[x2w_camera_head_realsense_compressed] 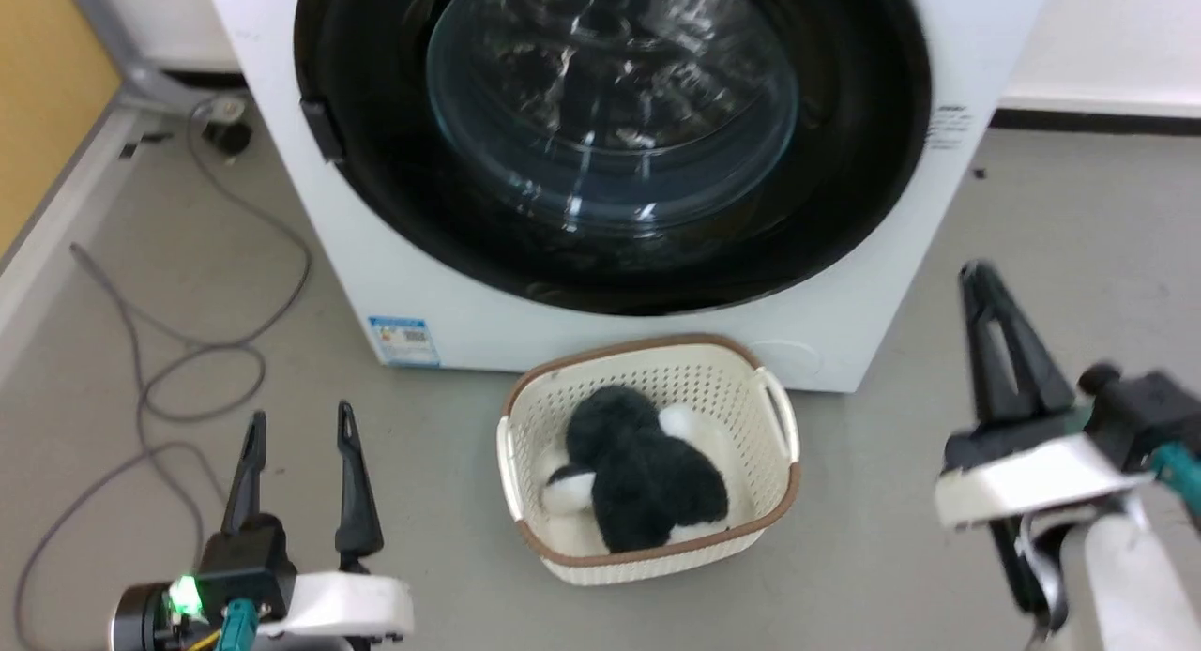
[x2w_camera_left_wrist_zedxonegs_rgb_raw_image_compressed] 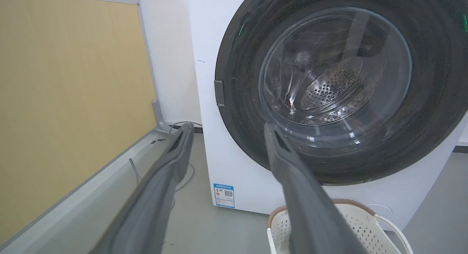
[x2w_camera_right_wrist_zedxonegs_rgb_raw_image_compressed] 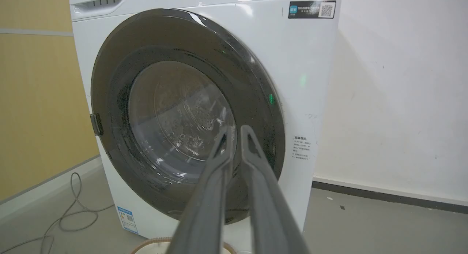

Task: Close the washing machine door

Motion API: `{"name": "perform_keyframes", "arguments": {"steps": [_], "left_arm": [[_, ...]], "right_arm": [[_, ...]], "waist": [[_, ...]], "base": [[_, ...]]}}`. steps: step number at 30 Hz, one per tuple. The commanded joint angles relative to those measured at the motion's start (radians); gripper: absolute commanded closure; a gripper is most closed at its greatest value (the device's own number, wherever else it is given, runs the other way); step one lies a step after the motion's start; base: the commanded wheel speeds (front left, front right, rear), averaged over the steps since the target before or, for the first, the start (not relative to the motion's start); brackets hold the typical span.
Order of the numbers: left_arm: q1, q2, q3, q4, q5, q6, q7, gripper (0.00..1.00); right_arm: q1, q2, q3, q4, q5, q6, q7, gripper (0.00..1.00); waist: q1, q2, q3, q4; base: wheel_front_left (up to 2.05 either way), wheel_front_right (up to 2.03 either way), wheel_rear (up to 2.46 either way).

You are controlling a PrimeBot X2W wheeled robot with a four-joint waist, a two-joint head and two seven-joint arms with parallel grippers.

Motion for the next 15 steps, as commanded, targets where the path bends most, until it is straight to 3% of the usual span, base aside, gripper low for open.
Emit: {"name": "perform_keyframes", "arguments": {"steps": [1, 15], "left_arm": [[0.017, 0.003, 0.001, 0.004, 0.007, -0.006, -0.004, 0.0], [0.069, 0.002, -0.014, 0.036, 0.02, -0.02, -0.004, 0.0]], "right_arm": [[0.028, 0.009, 0.001, 0.0, 0.008, -0.001, -0.004, 0.0], [0.236, 0.034, 0.015, -0.012, 0.083, -0.001, -0.004, 0.0]], "waist": [[0.0001, 0.0, -0.02, -0.019], [0.0001, 0.0, -0.061, -0.02]], "base": [[0.0, 0.0, 0.0], [0.0, 0.0, 0.0]]}}
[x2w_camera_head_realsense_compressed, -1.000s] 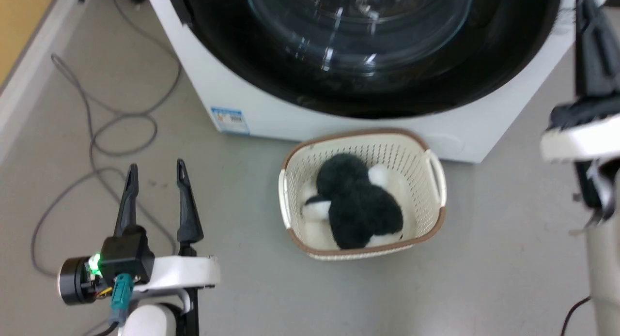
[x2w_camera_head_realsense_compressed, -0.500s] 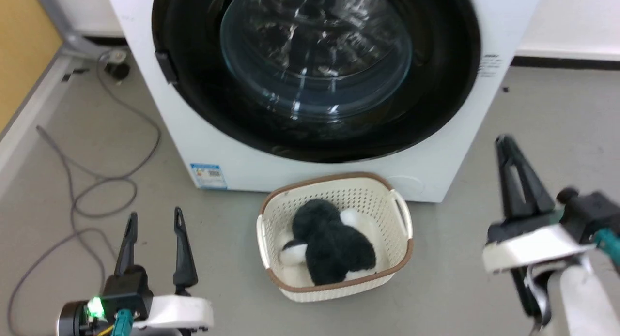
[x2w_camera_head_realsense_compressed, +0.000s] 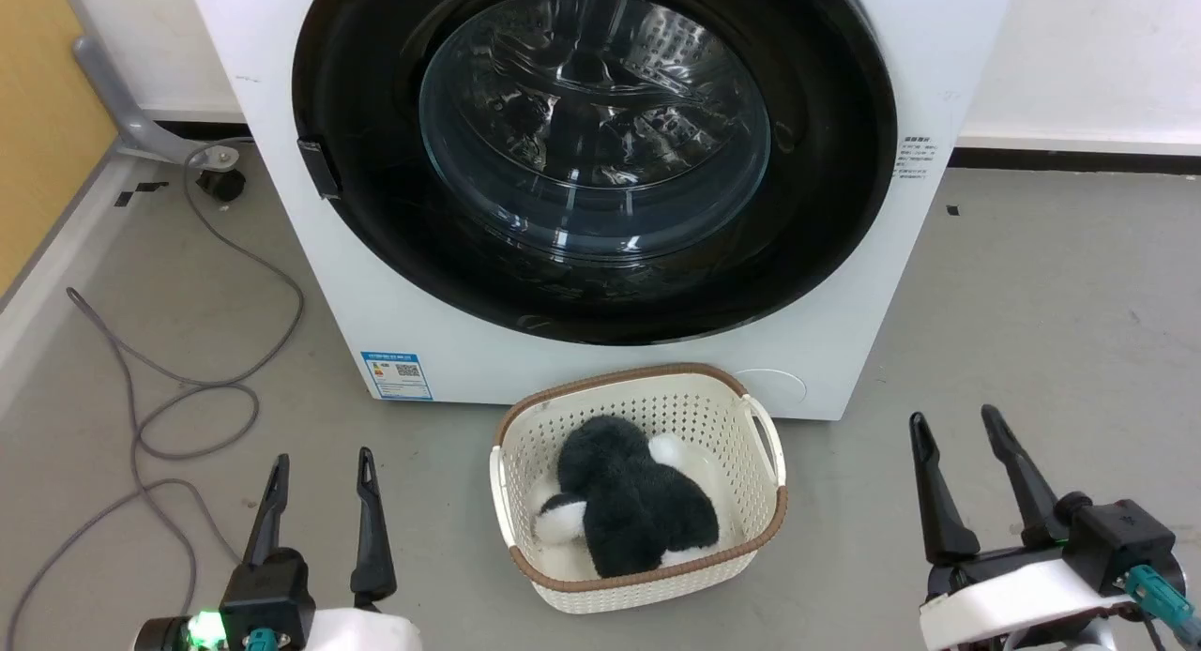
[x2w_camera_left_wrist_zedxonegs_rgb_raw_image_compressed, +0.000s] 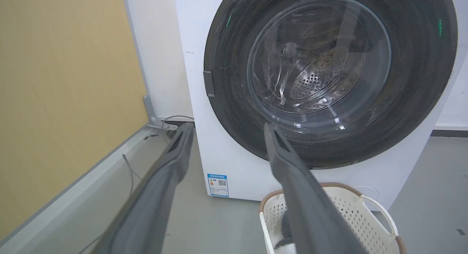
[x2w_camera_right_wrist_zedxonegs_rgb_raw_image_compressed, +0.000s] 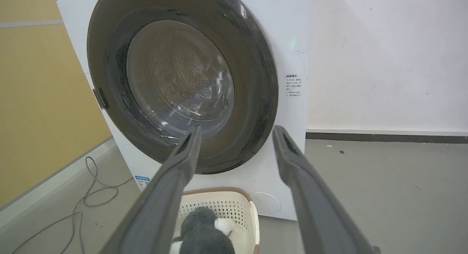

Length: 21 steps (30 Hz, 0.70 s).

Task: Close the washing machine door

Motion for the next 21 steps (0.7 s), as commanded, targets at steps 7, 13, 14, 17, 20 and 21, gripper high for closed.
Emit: {"name": "perform_keyframes", "arguments": {"steps": [7, 13, 14, 17, 20, 21], "left_arm": [[0.004, 0.0, 0.0, 0.002, 0.0, -0.007, 0.005, 1.0], [0.001, 0.0, 0.001, 0.0, 0.001, -0.014, 0.019, 1.0], [0.0, 0.0, 0.001, -0.001, 0.001, -0.015, 0.021, 1.0], [-0.001, 0.0, 0.002, -0.002, 0.002, -0.019, 0.028, 1.0], [-0.003, 0.0, 0.002, -0.002, 0.002, -0.022, 0.034, 1.0], [-0.003, 0.0, 0.002, -0.003, 0.002, -0.023, 0.036, 1.0]], "right_arm": [[0.005, 0.001, 0.004, -0.005, 0.002, 0.0, 0.004, 1.0], [0.008, 0.001, 0.004, -0.012, -0.007, 0.0, 0.018, 1.0], [0.008, 0.001, 0.004, -0.013, -0.009, 0.0, 0.02, 1.0], [0.009, 0.001, 0.004, -0.017, -0.013, 0.0, 0.026, 1.0], [0.01, 0.002, 0.004, -0.02, -0.016, 0.0, 0.032, 1.0], [0.011, 0.002, 0.004, -0.021, -0.018, 0.0, 0.035, 1.0]], "waist": [[0.0001, 0.0, -0.003, -0.001], [0.0001, 0.0, -0.004, -0.002], [0.0001, 0.0, -0.004, -0.003], [0.0001, 0.0, -0.005, -0.003], [0.0001, 0.0, -0.005, -0.004], [0.0001, 0.0, -0.005, -0.004]], "base": [[0.0, 0.0, 0.0], [0.0, 0.0, 0.0], [0.0, 0.0, 0.0], [0.0, 0.0, 0.0], [0.0, 0.0, 0.0], [0.0, 0.0, 0.0]]}}
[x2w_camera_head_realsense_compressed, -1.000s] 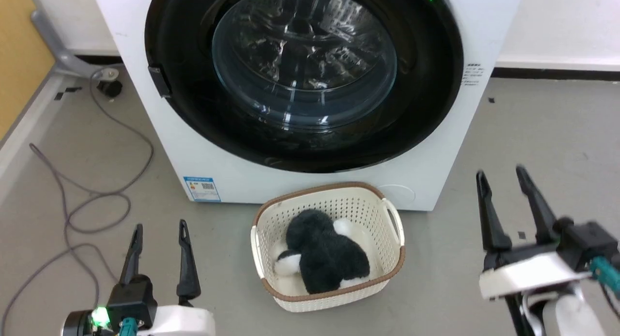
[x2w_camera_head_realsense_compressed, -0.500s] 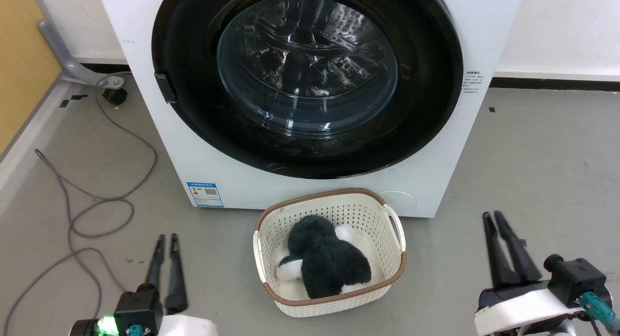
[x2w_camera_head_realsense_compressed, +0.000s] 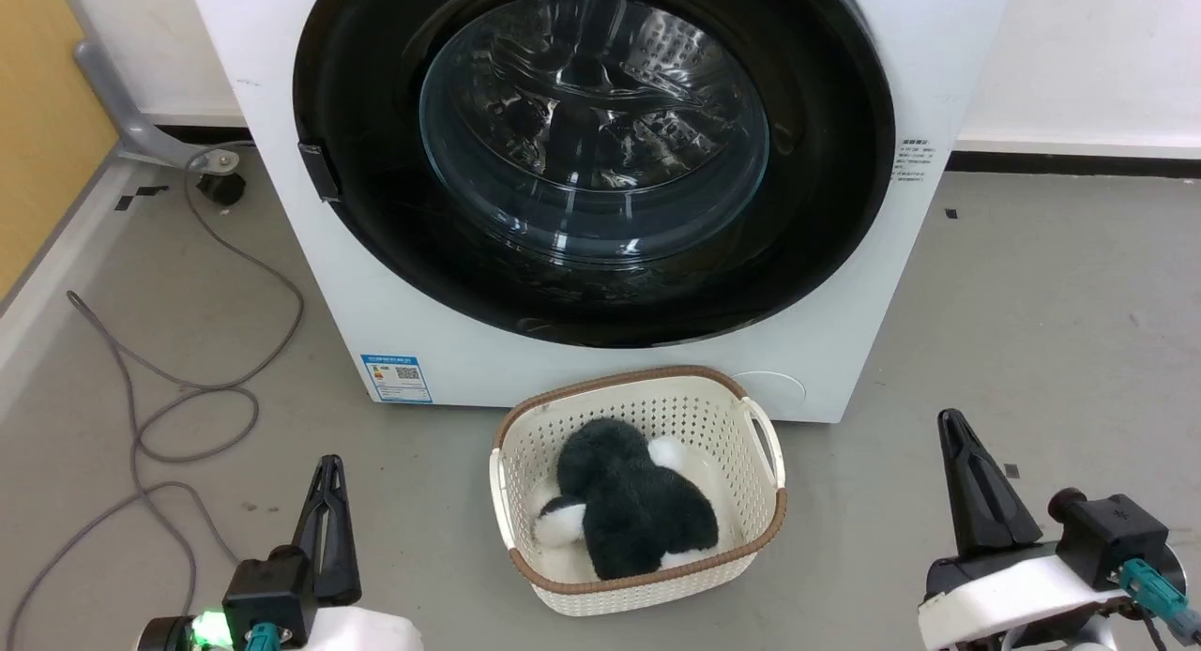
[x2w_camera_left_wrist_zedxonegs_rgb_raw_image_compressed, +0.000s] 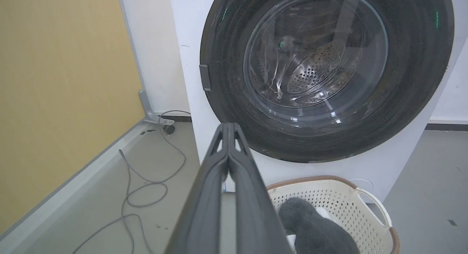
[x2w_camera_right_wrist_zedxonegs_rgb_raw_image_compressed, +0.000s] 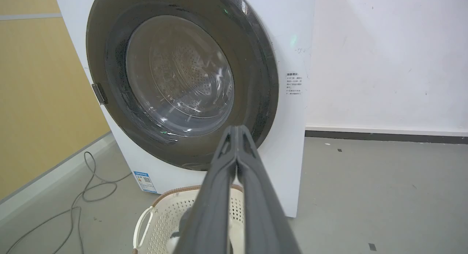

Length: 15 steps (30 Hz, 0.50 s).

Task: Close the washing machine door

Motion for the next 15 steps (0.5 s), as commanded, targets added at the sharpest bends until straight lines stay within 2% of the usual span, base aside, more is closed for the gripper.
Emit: {"name": "perform_keyframes", "arguments": {"steps": [1, 15], "left_arm": [[-0.008, 0.0, 0.001, -0.003, 0.003, -0.007, 0.007, 1.0], [-0.014, 0.0, 0.003, -0.007, 0.005, -0.022, 0.035, 1.0]], "right_arm": [[0.006, 0.001, 0.0, -0.009, -0.009, 0.0, 0.007, 1.0], [0.011, 0.001, 0.0, -0.024, -0.028, 0.0, 0.036, 1.0]], "waist": [[0.0001, 0.0, 0.0, 0.0], [0.0001, 0.0, -0.002, -0.004]], "base": [[0.0, 0.0, 0.0], [0.0, 0.0, 0.0]]}}
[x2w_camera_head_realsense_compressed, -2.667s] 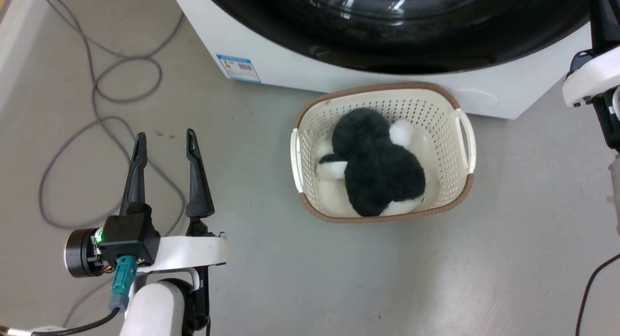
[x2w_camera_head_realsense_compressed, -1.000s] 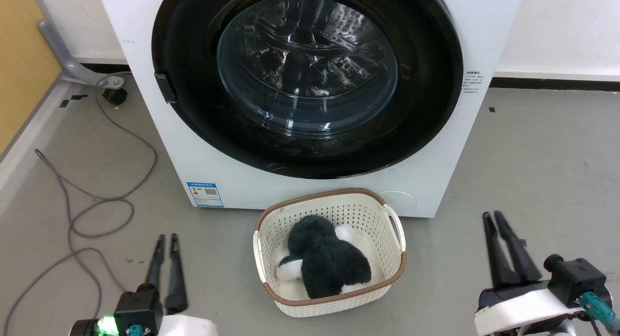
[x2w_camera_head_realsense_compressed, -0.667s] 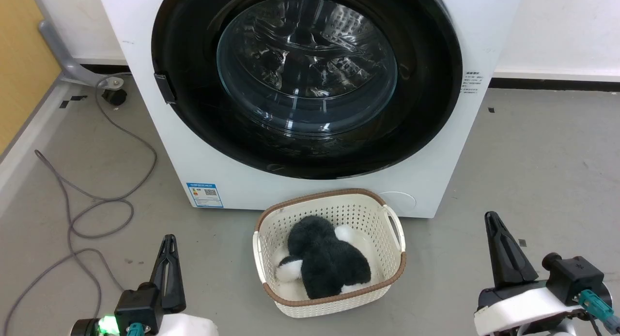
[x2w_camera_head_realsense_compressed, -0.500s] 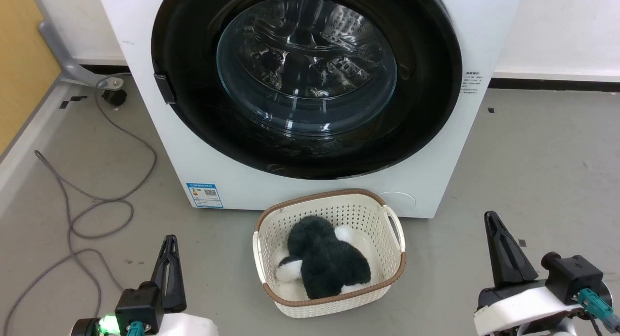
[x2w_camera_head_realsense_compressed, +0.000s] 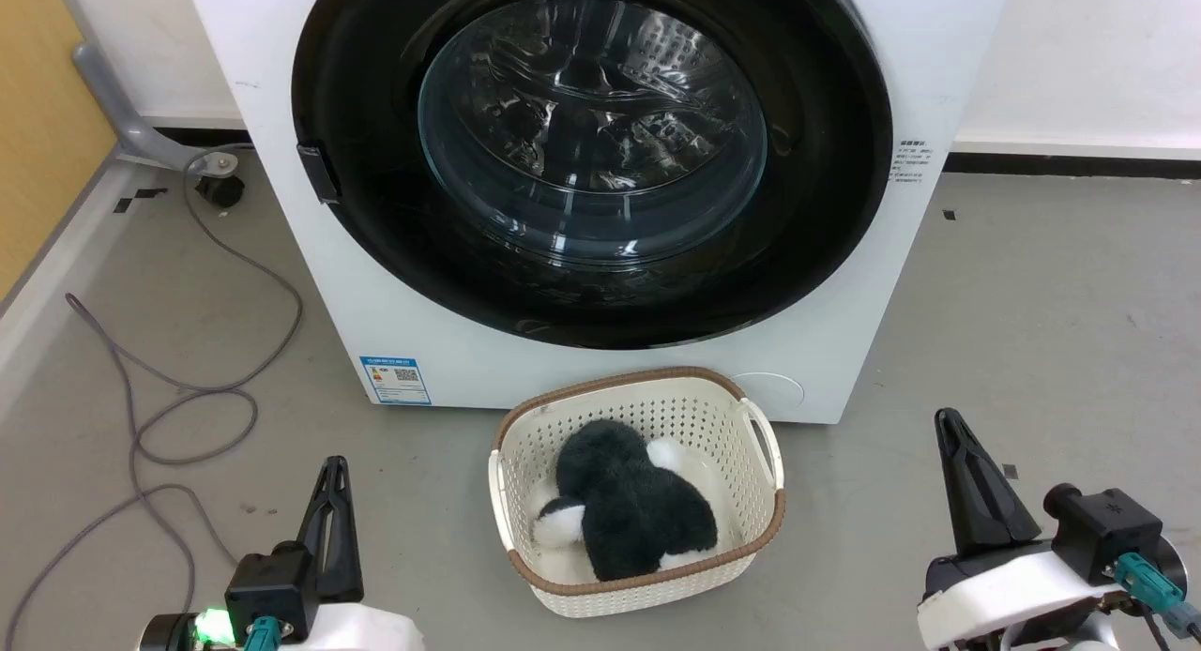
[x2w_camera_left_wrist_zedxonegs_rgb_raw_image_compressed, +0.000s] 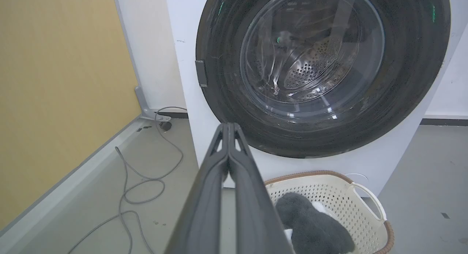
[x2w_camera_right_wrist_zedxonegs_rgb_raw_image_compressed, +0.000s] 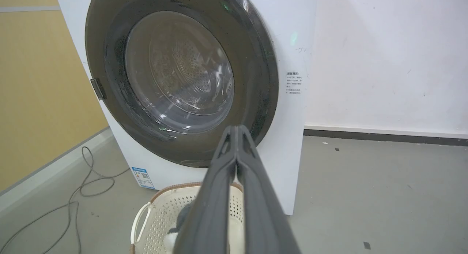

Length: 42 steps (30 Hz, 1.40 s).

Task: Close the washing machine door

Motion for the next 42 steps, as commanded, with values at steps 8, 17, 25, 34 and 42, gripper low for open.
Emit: {"name": "perform_keyframes", "arguments": {"steps": [8, 17, 25, 34, 42], "left_arm": [[-0.017, 0.0, 0.004, -0.006, 0.006, -0.015, 0.023, 1.0], [-0.02, 0.0, 0.005, -0.009, 0.008, -0.023, 0.039, 1.0], [-0.024, 0.0, 0.006, -0.011, 0.009, -0.033, 0.057, 1.0], [-0.028, 0.0, 0.008, -0.014, 0.01, -0.042, 0.074, 1.0], [-0.032, 0.0, 0.009, -0.016, 0.012, -0.051, 0.09, 1.0]], "right_arm": [[0.014, 0.002, 0.0, -0.018, -0.02, 0.0, 0.022, 1.0], [0.017, 0.002, 0.0, -0.027, -0.03, 0.0, 0.038, 1.0], [0.02, 0.002, 0.0, -0.036, -0.042, 0.0, 0.056, 1.0], [0.023, 0.003, 0.0, -0.045, -0.052, 0.0, 0.073, 1.0], [0.026, 0.003, 0.0, -0.054, -0.063, -0.001, 0.089, 1.0]], "waist": [[0.0, 0.0, -0.001, -0.002], [0.0, 0.0, -0.003, -0.004], [0.0, 0.0, -0.004, -0.007], [0.0, 0.0, -0.005, -0.009], [0.0, 0.0, -0.007, -0.011]], "base": [[0.0, 0.0, 0.0], [0.0, 0.0, 0.0], [0.0, 0.0, 0.0], [0.0, 0.0, 0.0], [0.0, 0.0, 0.0]]}}
